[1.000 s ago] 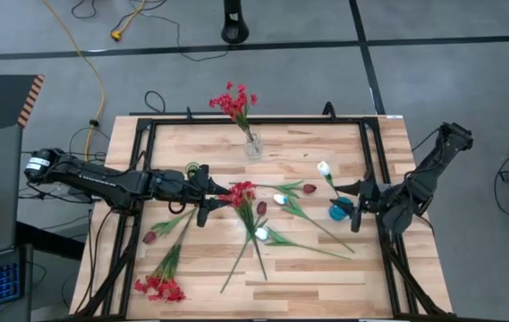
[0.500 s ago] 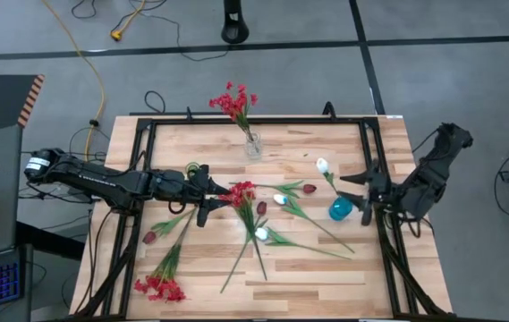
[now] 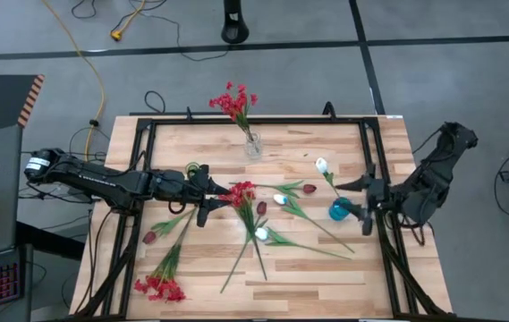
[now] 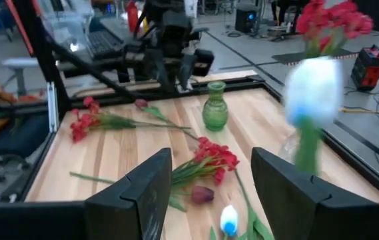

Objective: Sort flowers into vase by color
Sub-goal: Put the top white tulip into the blue vase

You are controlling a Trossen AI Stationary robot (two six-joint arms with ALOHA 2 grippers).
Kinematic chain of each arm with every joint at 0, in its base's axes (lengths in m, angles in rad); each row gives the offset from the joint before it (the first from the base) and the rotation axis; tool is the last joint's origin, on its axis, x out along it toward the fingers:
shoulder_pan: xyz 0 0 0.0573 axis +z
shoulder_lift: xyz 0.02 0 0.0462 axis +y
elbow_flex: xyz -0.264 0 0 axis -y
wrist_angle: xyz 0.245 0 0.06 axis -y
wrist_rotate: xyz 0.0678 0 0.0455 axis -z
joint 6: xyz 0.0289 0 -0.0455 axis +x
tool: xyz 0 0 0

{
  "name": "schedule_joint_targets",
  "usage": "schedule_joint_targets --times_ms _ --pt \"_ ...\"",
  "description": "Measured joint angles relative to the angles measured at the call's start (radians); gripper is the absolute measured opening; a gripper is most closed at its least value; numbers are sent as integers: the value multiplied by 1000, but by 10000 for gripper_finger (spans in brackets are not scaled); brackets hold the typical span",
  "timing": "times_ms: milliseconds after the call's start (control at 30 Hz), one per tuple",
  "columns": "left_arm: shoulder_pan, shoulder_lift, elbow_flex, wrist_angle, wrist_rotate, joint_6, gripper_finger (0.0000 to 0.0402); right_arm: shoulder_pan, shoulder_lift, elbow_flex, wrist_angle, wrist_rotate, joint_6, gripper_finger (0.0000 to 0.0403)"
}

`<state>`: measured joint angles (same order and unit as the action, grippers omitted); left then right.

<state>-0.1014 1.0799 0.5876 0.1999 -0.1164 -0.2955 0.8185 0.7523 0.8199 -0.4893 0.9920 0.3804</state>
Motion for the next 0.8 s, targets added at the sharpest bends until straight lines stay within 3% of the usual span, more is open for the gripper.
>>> schedule_joint_targets --times_ms 567,800 --pt "0 0 0 -1 0 0 141 0 429 166 32 -9 6 234" --pt "0 0 0 -1 0 0 141 -3 576 212 33 -9 99 234"
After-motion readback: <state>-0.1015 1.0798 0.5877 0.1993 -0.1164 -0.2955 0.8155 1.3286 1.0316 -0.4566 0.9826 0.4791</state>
